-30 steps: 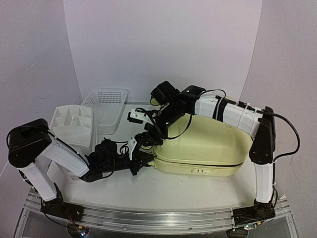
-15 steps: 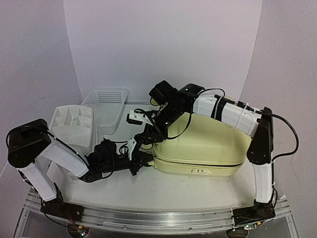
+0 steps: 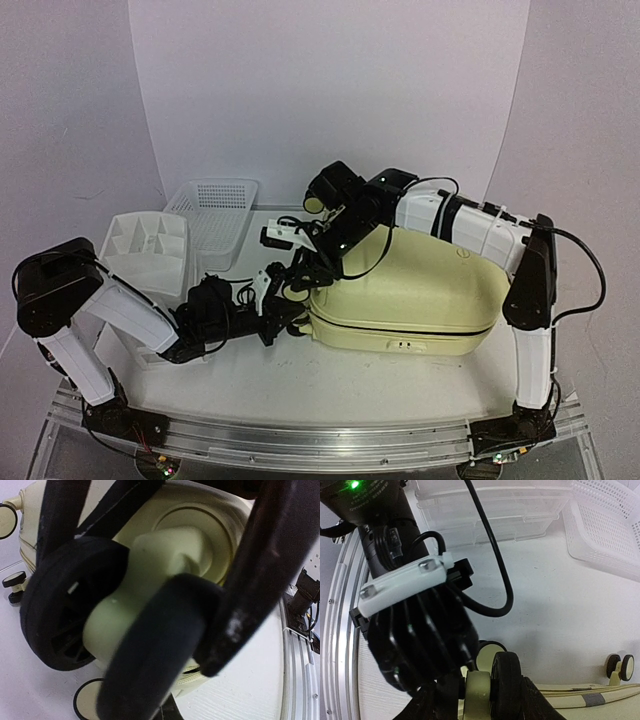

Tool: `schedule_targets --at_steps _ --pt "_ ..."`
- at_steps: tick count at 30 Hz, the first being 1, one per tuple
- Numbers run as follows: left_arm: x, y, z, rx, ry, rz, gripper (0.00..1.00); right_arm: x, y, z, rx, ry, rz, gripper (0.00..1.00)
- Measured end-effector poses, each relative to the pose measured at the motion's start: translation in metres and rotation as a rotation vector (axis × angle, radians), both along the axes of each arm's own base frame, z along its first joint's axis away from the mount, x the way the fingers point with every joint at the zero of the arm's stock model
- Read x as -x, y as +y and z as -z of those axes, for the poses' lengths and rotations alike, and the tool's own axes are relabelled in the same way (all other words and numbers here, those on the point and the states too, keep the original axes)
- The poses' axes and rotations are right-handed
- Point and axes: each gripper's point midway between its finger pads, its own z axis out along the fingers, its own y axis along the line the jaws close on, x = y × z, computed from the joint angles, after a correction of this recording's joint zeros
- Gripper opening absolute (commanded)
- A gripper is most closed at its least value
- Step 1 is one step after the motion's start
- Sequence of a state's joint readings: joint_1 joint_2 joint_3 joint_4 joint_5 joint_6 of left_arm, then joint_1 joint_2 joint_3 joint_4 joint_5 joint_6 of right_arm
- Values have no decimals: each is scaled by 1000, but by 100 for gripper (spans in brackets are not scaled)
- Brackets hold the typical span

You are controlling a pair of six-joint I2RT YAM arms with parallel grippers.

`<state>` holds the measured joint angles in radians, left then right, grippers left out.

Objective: Open, take out, and arrange the luggage

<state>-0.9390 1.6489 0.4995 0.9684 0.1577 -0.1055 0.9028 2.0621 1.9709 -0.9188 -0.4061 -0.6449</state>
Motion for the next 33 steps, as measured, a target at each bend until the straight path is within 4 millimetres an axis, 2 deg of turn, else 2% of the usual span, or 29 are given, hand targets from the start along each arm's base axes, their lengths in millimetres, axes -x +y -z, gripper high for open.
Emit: schedule_targets --at_steps 7,10,20,28,33 --pt "-15 -3 1 -14 22 7 0 6 -9 -2 1 34 -38 0" --pt "-29 -6 -3 -23 29 -14 0 12 -15 0 13 61 -57 0" --pt "-48 -20 -2 -85 69 -33 0 22 -29 -4 -2 77 -93 0" --pt "-81 -33 -8 -123 78 -126 0 41 -47 1 4 69 -138 0" --pt "-101 -39 -8 -146 76 -187 0 62 -66 0 9 71 -160 0"
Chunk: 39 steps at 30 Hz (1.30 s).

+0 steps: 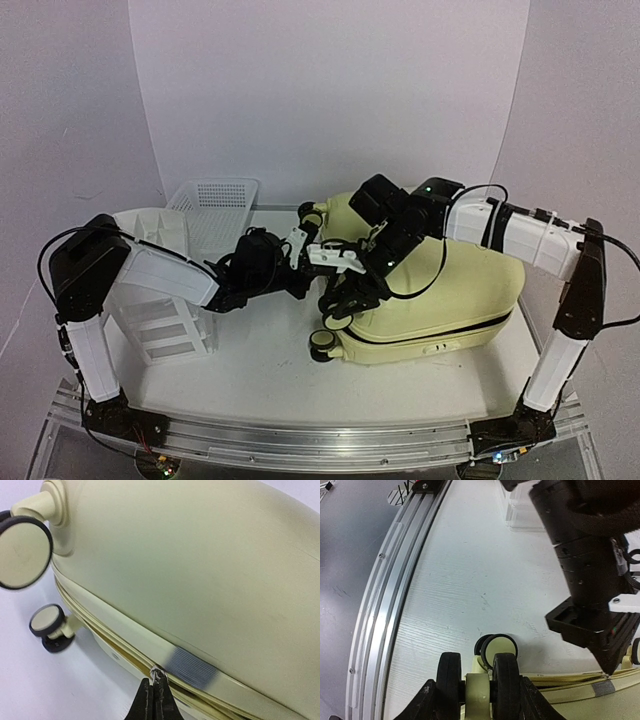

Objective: Open, take out, and arrange the luggage

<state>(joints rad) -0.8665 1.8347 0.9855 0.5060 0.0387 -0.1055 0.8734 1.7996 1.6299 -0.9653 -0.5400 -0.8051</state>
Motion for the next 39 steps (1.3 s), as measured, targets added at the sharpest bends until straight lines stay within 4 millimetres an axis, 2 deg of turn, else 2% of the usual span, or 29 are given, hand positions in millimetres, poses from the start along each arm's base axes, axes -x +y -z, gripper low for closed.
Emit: schedule_targets --at_steps 8,14,20,26,36,39 --pt "-42 4 0 0 -6 -71 0 27 -28 -6 -14 -1 -24 0" --pt "-68 14 0 -1 -3 -74 0 35 -38 -8 -32 -9 -42 0" --pt "-71 17 0 11 13 -25 0 37 -40 -9 -49 -16 -43 0" --pt "-83 20 2 27 25 0 0 37 -40 -8 -55 -20 -46 0" --pt "-84 22 2 30 23 41 0 37 -40 -9 -65 -22 -47 0" --pt "-93 23 3 30 25 37 0 37 -40 -9 -67 -23 -47 0"
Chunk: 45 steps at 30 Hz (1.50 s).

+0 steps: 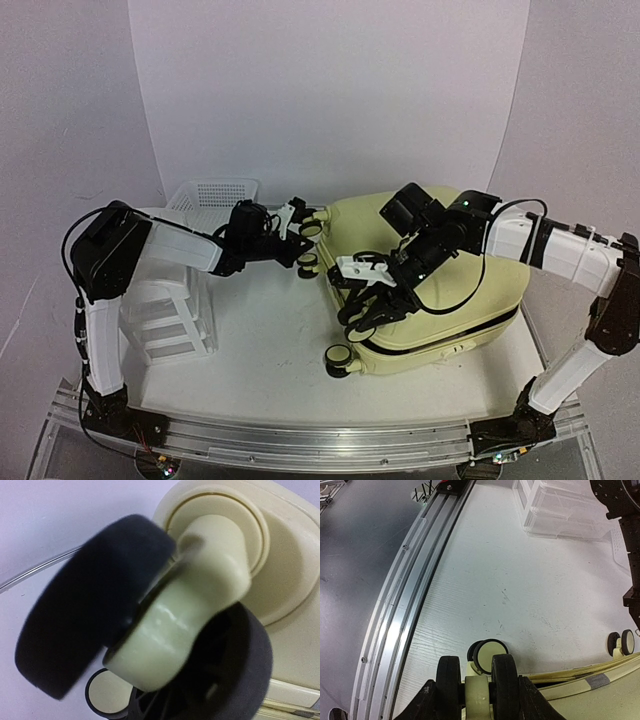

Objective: Open, take out, and arrange the luggage

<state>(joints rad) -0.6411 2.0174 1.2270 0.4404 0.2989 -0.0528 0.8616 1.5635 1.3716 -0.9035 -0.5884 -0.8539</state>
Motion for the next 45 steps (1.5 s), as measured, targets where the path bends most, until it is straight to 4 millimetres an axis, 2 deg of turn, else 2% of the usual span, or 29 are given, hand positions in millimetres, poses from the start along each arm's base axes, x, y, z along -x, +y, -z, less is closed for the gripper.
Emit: schedule_targets --at_steps 3,13,21,30,36,45 --pt "-12 -1 2 8 15 7 0 -2 1 -1 -5 -3 4 0" --pt "-43 -20 -2 43 8 23 0 -19 0 -4 -24 -18 61 0" --pt "-43 -20 -3 56 -2 30 0 -20 -1 -3 -17 -15 72 0" --pt "-29 -6 2 92 -17 185 0 -10 -4 -1 -2 2 39 0" --pt "-28 -4 -3 86 -57 267 0 -7 -5 -3 -5 7 29 0" --pt "-67 -21 -6 161 -5 277 0 -16 -2 -7 -31 -3 61 0"
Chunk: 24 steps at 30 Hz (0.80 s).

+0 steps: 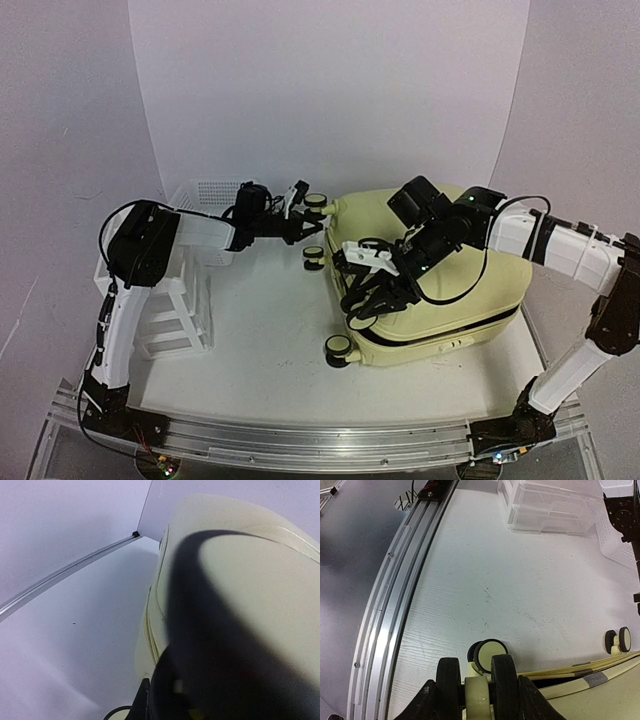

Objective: Open, take out, and arrange the luggage

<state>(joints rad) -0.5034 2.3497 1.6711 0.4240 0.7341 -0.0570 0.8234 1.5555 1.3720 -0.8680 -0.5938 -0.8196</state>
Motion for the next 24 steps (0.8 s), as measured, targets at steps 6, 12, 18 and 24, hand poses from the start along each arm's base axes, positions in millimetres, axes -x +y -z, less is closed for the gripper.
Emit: schedule_targets --at_steps 6,12,18,24 --pt "-42 8 -36 13 -83 -180 0 8 -4 0 22 39 -9 0" --pt "-67 21 -51 3 -169 -351 2 12 -8 1 43 56 -12 0" --pt "-58 41 0 -96 -70 -445 43 11 -7 5 41 41 25 20" --pt "-21 48 3 -136 49 -388 87 8 -9 3 37 73 204 98"
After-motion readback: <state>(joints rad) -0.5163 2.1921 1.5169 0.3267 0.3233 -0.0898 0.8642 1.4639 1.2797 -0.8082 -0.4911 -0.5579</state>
